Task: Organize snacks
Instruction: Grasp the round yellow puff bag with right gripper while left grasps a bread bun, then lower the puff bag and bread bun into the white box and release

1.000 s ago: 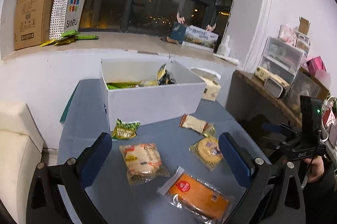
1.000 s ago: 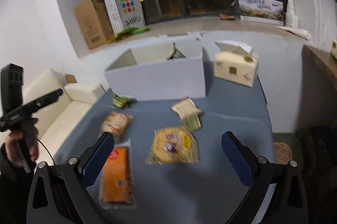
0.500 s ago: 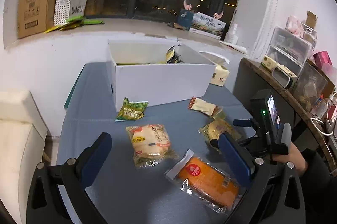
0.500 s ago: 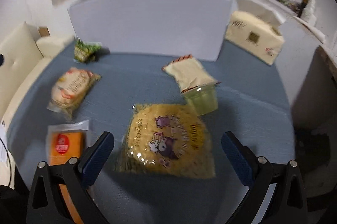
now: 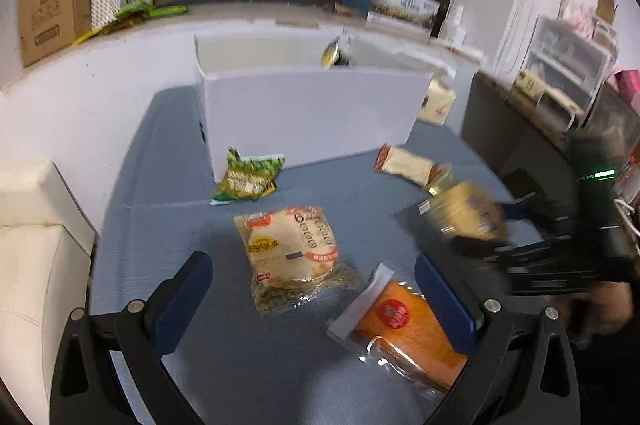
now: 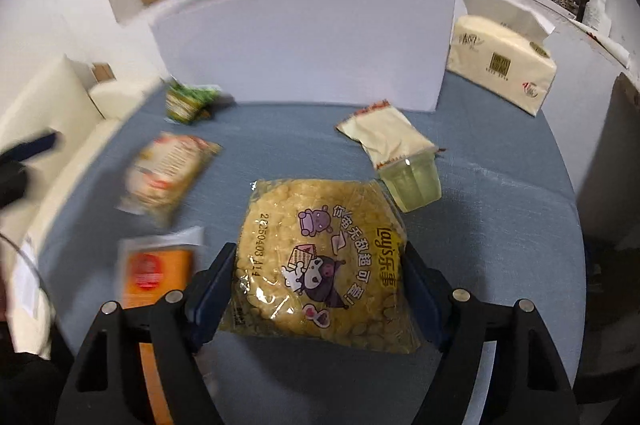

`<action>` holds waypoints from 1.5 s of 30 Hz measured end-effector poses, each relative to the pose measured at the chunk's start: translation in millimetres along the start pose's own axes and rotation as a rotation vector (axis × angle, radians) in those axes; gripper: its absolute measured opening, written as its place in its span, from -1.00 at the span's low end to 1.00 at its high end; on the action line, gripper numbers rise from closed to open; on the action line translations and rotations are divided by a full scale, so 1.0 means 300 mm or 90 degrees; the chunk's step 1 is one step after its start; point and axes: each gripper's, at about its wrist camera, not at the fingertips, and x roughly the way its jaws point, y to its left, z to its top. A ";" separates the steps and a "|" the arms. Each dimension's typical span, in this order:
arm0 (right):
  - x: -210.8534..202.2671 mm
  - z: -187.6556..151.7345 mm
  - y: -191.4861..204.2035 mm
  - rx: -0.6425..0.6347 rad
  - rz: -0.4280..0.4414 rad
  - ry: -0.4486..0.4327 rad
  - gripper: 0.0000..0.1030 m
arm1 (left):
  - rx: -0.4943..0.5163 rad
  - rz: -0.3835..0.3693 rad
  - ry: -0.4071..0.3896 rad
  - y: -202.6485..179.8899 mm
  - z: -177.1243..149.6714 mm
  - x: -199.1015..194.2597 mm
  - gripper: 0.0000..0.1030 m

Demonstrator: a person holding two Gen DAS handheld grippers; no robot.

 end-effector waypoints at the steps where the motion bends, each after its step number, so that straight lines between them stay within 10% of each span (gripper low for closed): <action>1: -0.027 -0.001 0.003 -0.001 0.002 -0.011 0.58 | -0.001 0.000 0.013 0.002 0.004 0.031 1.00; 14: -0.325 -0.003 0.014 -0.002 0.001 -0.121 0.58 | -0.014 0.064 0.116 0.045 0.044 0.331 0.93; 16: -0.339 -0.002 0.009 0.004 0.007 -0.128 0.58 | 0.025 0.074 0.103 0.025 0.040 0.323 0.48; 29: -0.312 0.034 -0.030 0.045 0.055 -0.139 0.58 | -0.012 -0.050 -0.084 0.036 0.131 -0.058 0.48; 36: -0.284 0.254 -0.074 0.075 0.107 -0.176 0.58 | -0.043 -0.096 -0.176 0.064 0.409 -0.126 0.48; 45: -0.041 0.683 -0.185 0.139 0.150 -0.147 0.58 | -0.085 -0.085 -0.133 0.171 0.720 0.134 0.48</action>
